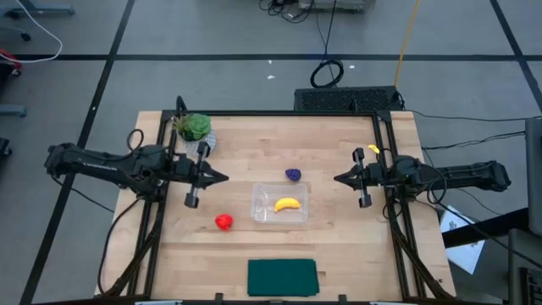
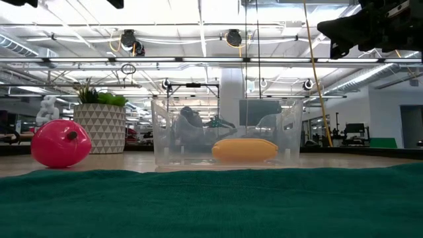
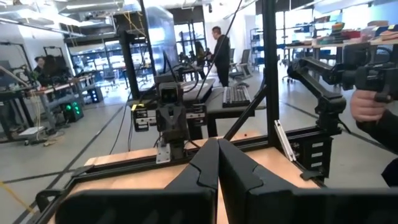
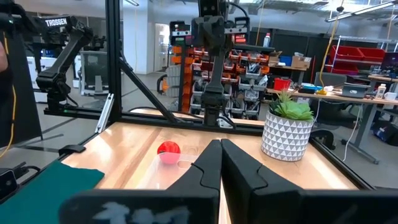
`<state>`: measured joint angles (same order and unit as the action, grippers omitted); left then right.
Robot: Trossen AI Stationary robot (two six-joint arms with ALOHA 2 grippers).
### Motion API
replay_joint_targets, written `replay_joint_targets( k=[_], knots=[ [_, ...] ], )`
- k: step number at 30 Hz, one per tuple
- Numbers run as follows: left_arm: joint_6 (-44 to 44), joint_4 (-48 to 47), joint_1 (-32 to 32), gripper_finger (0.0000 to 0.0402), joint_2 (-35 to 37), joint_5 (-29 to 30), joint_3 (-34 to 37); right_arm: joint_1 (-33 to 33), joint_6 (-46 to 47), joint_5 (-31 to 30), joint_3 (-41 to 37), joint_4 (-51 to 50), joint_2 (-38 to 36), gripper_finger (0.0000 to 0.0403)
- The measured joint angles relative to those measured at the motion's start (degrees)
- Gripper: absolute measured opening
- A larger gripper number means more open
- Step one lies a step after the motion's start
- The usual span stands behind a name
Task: Pick and placing Produce into tupperware
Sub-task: Put the apple into the transparent bin
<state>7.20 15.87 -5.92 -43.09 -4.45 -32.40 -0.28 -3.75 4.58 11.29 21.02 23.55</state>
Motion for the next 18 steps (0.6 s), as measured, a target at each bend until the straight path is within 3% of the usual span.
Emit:
replay_joint_targets(
  k=[12,18],
  knots=[
    [-2.5,-14.8,-4.8,0.0005,-7.1,7.0,-9.8,0.0,0.0,0.0,0.0,-0.1,0.1,0.0000],
    [-4.1,-21.2,-7.1,0.0005,-10.1,7.6,-13.9,0.0,0.0,0.0,0.0,-0.3,0.2,0.0000]
  ],
)
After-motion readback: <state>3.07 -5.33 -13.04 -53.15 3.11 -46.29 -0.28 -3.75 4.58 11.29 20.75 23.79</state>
